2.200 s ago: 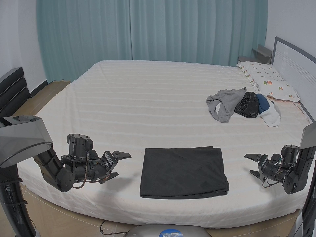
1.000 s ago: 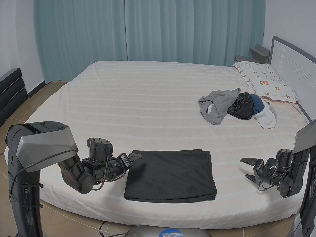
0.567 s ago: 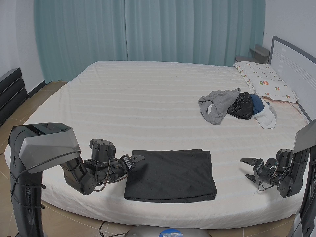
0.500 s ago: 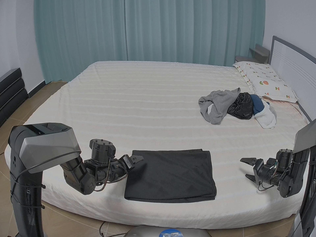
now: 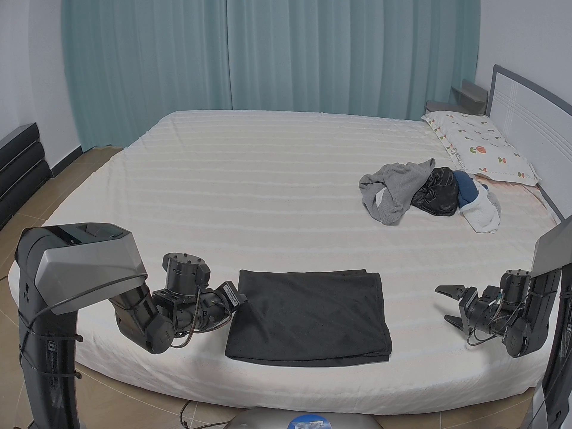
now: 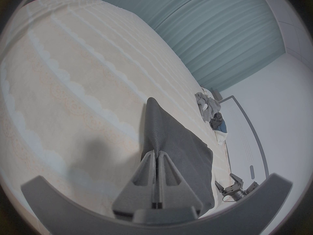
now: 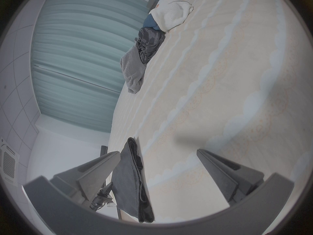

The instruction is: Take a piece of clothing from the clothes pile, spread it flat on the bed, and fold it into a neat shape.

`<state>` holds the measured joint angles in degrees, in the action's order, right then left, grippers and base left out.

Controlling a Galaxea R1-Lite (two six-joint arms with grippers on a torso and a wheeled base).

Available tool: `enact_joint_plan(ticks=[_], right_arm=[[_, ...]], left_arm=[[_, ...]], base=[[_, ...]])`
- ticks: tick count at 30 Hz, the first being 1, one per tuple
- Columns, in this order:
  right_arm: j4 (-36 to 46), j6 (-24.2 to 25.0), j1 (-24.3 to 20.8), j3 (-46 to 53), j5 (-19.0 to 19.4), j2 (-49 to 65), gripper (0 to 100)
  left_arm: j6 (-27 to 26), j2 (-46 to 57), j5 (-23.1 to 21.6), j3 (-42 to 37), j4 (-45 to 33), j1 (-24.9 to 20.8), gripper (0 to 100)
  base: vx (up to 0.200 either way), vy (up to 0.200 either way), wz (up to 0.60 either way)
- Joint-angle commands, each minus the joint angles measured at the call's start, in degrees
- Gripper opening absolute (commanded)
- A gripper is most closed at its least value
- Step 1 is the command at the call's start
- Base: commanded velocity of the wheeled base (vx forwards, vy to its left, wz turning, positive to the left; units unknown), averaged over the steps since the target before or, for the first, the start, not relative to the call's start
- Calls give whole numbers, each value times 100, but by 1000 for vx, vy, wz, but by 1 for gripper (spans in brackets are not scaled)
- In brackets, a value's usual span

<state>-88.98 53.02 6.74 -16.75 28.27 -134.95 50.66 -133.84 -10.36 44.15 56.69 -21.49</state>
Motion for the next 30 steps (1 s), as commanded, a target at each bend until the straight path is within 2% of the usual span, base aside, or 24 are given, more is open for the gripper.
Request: enact_joint_plan(ticks=[1,21,30], right_arm=[[-49,-2,-6,14,3,4,100],[-49,-2,-15,23,-6,-5,100],[-49,-11,-6,14,-6,-5,100]], left_arm=[[5,25,8,-21,0,5,0],[14,42,184,-30,-17,5,0],[58,42,175,-21,-17,57,0]], base=[[0,0,0],[0,0,0],[0,200,0]])
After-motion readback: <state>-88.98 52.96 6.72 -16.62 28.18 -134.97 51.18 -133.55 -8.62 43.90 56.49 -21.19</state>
